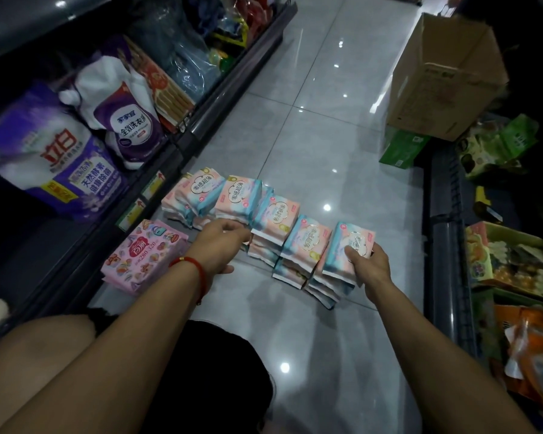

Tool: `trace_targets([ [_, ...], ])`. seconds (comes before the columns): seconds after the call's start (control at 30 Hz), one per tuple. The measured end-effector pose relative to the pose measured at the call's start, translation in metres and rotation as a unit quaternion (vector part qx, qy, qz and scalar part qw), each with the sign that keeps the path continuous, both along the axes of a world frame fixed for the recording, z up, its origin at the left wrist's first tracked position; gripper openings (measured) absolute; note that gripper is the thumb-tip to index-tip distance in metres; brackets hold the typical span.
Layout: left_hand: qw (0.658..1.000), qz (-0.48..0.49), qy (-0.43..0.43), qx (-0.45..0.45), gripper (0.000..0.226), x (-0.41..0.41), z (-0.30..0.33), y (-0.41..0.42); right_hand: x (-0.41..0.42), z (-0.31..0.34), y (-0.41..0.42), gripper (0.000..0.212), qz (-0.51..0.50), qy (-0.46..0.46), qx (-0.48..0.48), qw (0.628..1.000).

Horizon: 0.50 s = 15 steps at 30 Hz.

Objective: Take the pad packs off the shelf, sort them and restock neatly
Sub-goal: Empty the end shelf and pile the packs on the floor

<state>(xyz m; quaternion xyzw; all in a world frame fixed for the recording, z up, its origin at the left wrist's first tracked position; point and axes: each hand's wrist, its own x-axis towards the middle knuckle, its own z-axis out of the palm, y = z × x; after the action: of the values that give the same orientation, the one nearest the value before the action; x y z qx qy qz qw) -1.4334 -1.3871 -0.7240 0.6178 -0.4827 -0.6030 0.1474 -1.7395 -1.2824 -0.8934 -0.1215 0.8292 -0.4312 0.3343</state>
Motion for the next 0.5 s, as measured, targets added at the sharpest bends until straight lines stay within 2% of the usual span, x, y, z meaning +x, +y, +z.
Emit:
trace_targets([
  [0.07,1.0,0.009,0.0,-0.001,0.018,0.002,0.0,-0.001,-0.001,0.006,-0.004,0.039,0.001,0.016,-0.014,1.0],
  [0.17,1.0,0.012,-0.007,0.001,0.012,0.005,-0.002,-0.003,-0.008,0.017,-0.014,0.053,0.042,0.02,-0.043,0.998],
  [0.23,1.0,0.014,-0.008,0.001,0.01,0.005,-0.003,-0.004,-0.01,0.023,-0.025,0.059,0.105,0.053,-0.014,0.993],
  [0.33,1.0,0.009,-0.006,0.002,0.014,0.001,-0.004,-0.005,-0.003,0.026,-0.038,0.058,0.215,0.108,0.062,0.969],
  [0.43,1.0,0.013,-0.004,0.006,0.016,0.0,-0.002,-0.007,0.005,0.028,-0.041,0.055,0.245,0.118,0.092,0.958],
  [0.5,1.0,0.024,-0.004,0.003,0.013,0.003,0.0,-0.008,0.008,0.032,-0.039,0.061,0.249,0.132,0.091,0.955],
])
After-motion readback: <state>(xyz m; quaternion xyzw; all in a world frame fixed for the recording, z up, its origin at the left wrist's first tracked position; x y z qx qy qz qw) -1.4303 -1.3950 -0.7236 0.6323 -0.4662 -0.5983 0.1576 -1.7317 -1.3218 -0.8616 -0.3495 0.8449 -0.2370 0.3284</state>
